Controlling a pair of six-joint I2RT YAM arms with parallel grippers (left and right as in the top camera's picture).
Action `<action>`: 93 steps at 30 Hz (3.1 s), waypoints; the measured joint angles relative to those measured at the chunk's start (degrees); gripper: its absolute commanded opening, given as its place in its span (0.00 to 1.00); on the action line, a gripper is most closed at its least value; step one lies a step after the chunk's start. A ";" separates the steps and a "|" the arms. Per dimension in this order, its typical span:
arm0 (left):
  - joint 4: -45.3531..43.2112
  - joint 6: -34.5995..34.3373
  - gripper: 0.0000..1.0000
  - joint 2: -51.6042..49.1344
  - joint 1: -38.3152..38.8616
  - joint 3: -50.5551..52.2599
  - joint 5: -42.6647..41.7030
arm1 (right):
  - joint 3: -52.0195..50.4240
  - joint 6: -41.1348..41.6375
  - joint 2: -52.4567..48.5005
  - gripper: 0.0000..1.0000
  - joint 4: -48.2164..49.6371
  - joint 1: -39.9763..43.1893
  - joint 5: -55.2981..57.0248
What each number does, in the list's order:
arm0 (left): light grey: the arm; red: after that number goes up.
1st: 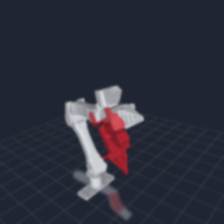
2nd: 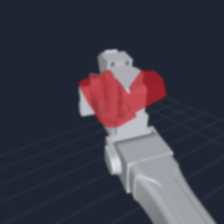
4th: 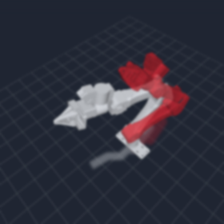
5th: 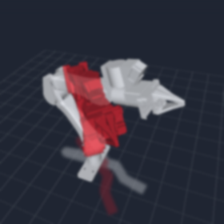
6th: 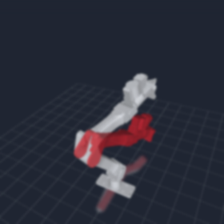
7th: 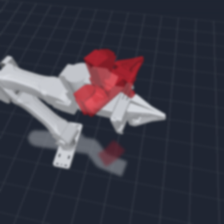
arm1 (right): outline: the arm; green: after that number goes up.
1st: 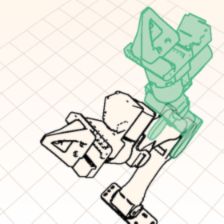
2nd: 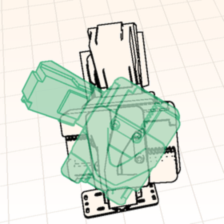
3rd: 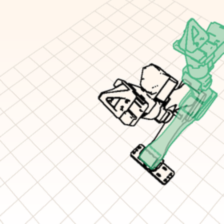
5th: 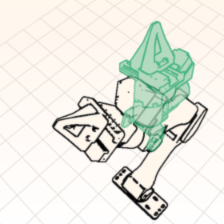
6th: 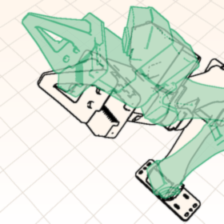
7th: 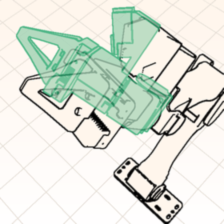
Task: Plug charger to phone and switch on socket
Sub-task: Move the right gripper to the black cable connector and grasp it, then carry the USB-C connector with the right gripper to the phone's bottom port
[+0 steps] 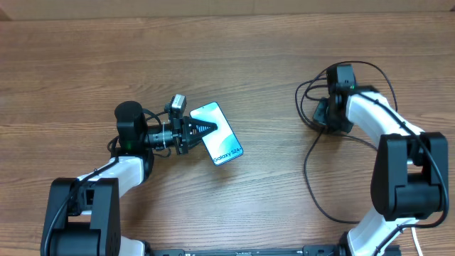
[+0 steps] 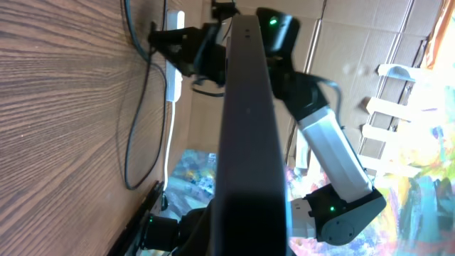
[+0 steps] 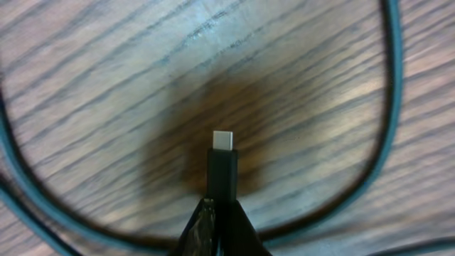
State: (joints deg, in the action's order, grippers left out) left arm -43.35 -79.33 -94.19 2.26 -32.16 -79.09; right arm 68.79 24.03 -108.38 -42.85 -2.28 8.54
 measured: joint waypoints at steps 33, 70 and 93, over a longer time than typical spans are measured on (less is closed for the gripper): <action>-0.59 -1.44 0.04 -18.34 -0.09 -27.89 -9.92 | 2.03 -6.88 38.95 0.04 -23.63 -31.87 -27.80; -5.09 -4.33 0.04 -18.34 1.53 -27.89 -9.90 | -2.60 -4.20 30.38 0.04 -1.31 -37.97 -19.65; -5.07 -4.31 0.04 -18.34 1.53 -27.89 -9.53 | -2.60 -4.17 30.38 0.04 0.22 -37.97 -18.78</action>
State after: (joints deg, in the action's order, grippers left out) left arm -48.42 -83.64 -112.53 3.79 -60.05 -88.62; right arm 66.19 19.86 -78.00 -42.63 -40.25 -10.24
